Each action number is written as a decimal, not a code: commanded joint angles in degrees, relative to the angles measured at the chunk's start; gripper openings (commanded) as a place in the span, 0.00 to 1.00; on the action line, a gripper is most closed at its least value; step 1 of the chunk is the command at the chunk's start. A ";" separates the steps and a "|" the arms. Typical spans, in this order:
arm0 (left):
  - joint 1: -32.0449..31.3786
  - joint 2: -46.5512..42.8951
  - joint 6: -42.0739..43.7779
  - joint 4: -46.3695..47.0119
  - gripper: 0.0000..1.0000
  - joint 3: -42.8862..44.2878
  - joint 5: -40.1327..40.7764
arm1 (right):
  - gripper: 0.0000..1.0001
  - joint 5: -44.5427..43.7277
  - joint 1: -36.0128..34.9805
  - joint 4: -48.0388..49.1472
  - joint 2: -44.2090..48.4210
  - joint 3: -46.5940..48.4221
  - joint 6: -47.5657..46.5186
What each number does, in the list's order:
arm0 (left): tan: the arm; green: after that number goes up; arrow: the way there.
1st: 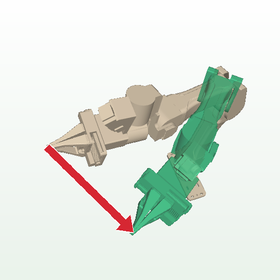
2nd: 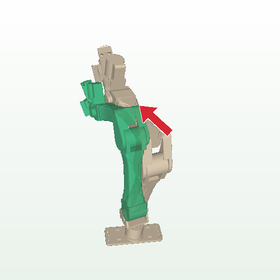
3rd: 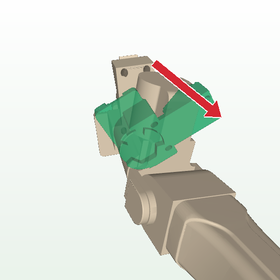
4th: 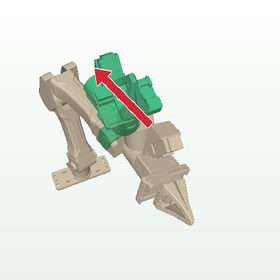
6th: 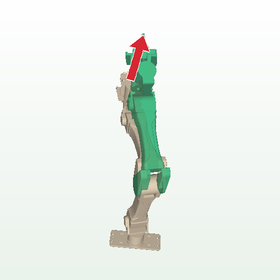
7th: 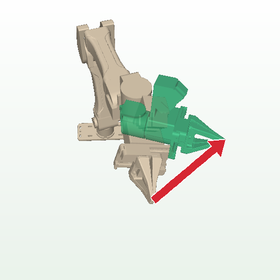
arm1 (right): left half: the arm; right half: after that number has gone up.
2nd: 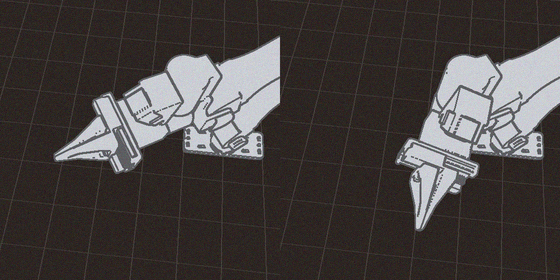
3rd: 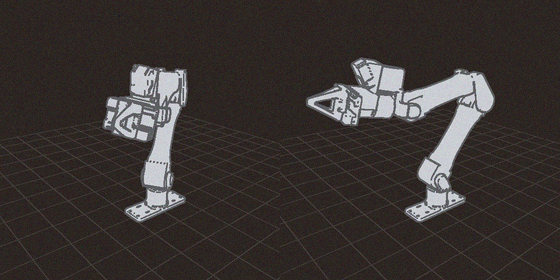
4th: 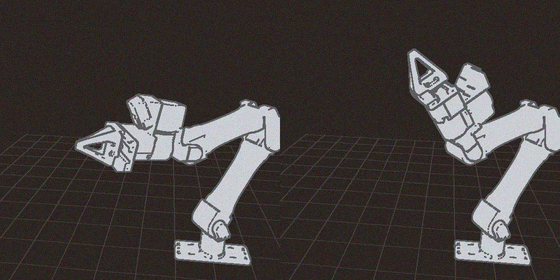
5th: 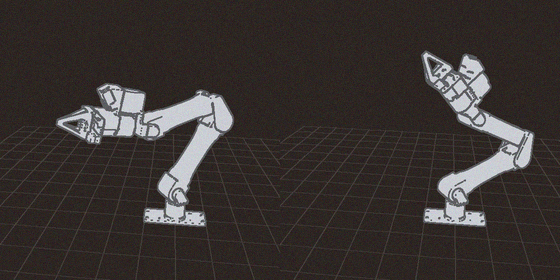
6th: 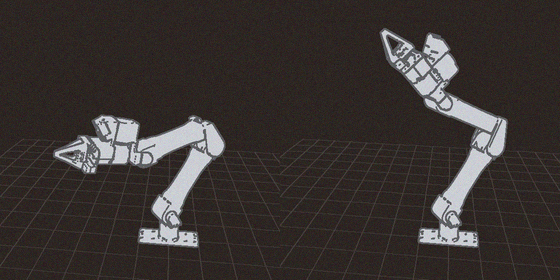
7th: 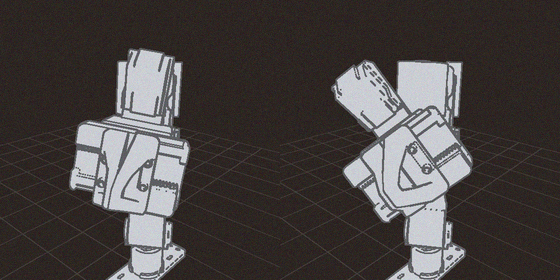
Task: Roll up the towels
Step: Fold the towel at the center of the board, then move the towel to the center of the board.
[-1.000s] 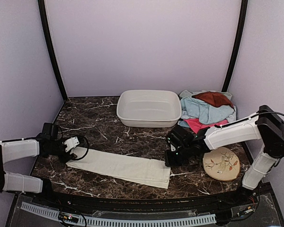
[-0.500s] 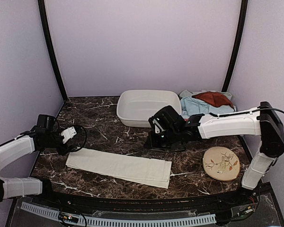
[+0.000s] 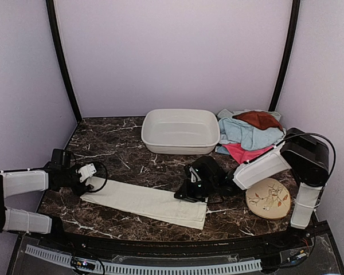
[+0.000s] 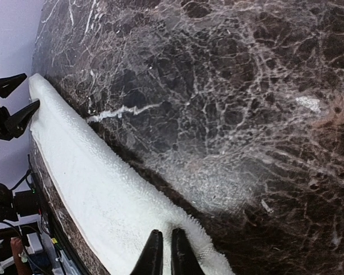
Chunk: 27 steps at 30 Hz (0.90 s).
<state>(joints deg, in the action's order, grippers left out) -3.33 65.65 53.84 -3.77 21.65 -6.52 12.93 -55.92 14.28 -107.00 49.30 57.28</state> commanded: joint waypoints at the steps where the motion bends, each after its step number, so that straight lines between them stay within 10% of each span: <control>1: -0.29 0.11 2.44 2.88 0.71 -2.56 4.58 | 0.14 0.42 0.29 2.98 1.20 -3.11 0.52; 13: -1.31 -6.42 -2.46 -18.72 0.91 11.61 -4.48 | 0.63 -12.83 0.37 -26.35 18.50 -3.00 -7.14; 27: -1.35 -8.97 4.98 -15.75 0.88 4.22 2.90 | 0.63 -15.45 -2.10 -27.43 13.07 -3.50 -7.34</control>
<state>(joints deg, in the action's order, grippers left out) -4.40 57.43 55.57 -20.49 28.38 -6.31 -1.93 -57.14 -13.15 -90.96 44.91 50.06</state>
